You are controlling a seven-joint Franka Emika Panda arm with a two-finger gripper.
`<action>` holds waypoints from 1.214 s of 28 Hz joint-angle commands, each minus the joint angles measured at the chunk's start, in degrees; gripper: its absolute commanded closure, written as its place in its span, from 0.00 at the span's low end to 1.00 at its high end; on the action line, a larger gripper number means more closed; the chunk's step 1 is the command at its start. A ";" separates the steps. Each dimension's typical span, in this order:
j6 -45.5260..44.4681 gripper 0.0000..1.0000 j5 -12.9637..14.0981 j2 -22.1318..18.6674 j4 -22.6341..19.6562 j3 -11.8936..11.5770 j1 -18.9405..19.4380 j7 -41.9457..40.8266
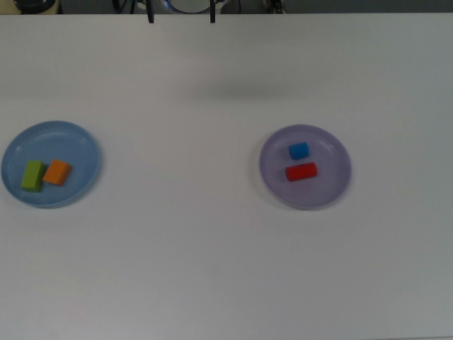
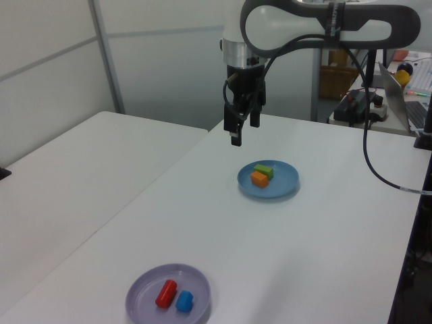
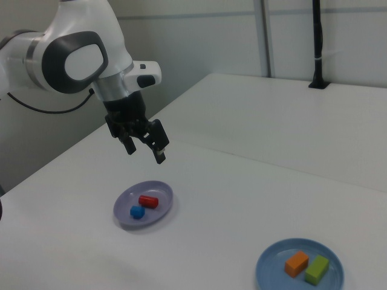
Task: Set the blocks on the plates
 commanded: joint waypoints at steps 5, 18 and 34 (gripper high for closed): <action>-0.83 0.00 0.59 -0.31 -1.62 0.19 1.22 -0.42; -0.65 0.00 0.59 -0.13 -1.36 0.10 1.04 -0.42; -0.57 0.00 0.94 0.48 -1.09 -0.17 1.57 -0.59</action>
